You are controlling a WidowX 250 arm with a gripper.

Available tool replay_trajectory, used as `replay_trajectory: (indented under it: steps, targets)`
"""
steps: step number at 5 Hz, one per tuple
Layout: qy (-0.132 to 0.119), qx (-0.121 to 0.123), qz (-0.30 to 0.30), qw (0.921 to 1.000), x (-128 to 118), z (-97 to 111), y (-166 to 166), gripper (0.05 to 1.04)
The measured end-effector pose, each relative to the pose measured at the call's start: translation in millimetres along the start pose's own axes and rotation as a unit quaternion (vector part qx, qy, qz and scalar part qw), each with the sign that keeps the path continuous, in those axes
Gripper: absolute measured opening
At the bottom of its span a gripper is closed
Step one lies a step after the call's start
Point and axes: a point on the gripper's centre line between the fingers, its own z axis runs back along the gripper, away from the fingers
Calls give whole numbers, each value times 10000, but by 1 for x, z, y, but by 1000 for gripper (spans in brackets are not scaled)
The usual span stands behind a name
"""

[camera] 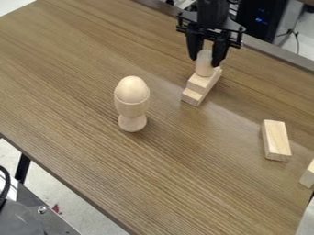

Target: Put the cylinder on top of the stack

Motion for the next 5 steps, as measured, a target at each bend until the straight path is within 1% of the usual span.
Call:
replay_trajectory:
  steps: [1,2,3,4,5]
  targets:
    - [15,0,-8,10000,0,0,0,595]
    - [38,6,-28,10000,-1,0,0,902]
    - [46,19,-27,10000,-1,0,1,1005]
    - [31,31,-14,10000,-1,1,1,1000]
    - [-320,12,24,9995,0,35,-2,999]
